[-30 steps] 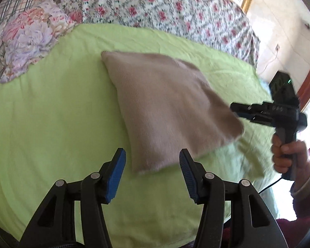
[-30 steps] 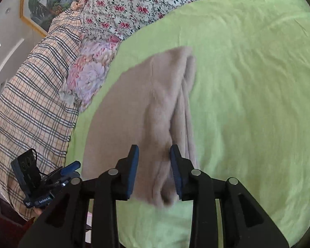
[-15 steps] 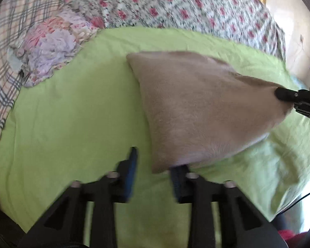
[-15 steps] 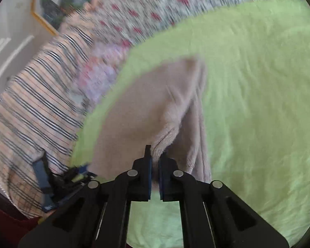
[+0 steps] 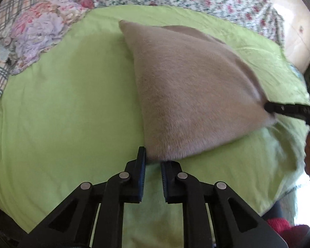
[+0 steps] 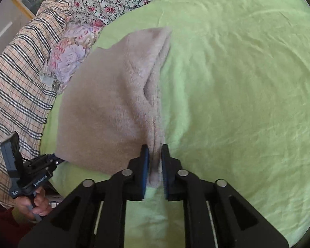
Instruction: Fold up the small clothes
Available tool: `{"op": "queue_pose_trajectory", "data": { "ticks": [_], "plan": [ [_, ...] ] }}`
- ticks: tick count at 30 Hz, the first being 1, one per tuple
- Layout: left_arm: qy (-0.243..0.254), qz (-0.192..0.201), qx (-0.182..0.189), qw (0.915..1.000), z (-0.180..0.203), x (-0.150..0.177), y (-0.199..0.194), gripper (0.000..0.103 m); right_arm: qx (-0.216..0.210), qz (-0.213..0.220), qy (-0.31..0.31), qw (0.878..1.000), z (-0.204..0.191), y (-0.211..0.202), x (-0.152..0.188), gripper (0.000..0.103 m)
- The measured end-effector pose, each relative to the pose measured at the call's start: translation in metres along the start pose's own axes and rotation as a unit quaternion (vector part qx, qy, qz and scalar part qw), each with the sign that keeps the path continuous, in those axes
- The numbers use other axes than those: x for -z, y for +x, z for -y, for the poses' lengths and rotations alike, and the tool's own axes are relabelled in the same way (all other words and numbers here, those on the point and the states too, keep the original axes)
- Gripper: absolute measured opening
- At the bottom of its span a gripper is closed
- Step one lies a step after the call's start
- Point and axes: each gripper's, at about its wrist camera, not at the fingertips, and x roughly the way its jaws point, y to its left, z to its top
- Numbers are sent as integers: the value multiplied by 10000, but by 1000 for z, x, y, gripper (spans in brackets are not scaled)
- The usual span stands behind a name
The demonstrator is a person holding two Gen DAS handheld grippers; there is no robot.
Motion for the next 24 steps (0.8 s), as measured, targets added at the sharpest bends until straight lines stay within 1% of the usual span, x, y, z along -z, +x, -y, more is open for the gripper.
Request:
{"op": "queue_pose_trajectory", "data": {
  "ticks": [2,4,6,7,9,11,13,15,16,17,18,19,22,24],
  "plan": [
    [83,51,321,9994,-7,1,-15,15,-240,168,168,9994,3,-13,-6,18],
    [182,239,643,9975,-9,-1,-34,15,-451,336,306,9979,6,-19,-21,18],
    [239,450,921,9944,-10,-9,-49,17,-499,480,371,9969,9,-14,-42,18],
    [247,616,1054,9922,-9,-16,-55,20,-533,541,387,9964,7,-10,-52,18],
    [237,786,1161,9898,-7,-26,-55,25,-702,569,572,9943,8,7,-74,18],
    [281,756,1186,9897,-1,-35,-43,25,-717,480,785,9932,11,29,-94,18],
    [354,682,1175,9901,4,-39,-31,25,-689,421,891,9927,15,42,-104,18],
    [405,585,1286,9891,7,-41,-19,25,-796,362,1038,9907,20,55,-113,18],
    [434,539,1315,9889,9,-41,-13,25,-806,367,1018,9909,22,56,-115,18],
    [478,482,1370,9882,11,-40,-7,25,-768,410,935,9918,19,57,-117,19],
    [508,433,1402,9879,13,-39,-3,25,-726,455,792,9932,17,55,-120,17],
    [555,339,1408,9879,16,-35,5,25,-667,517,650,9943,11,53,-127,8],
    [559,106,1280,9901,18,-33,23,24,-570,687,386,9953,1,44,-144,7],
    [491,92,1313,9901,17,-34,27,24,-275,575,252,9977,2,54,-149,7]
  ]
}}
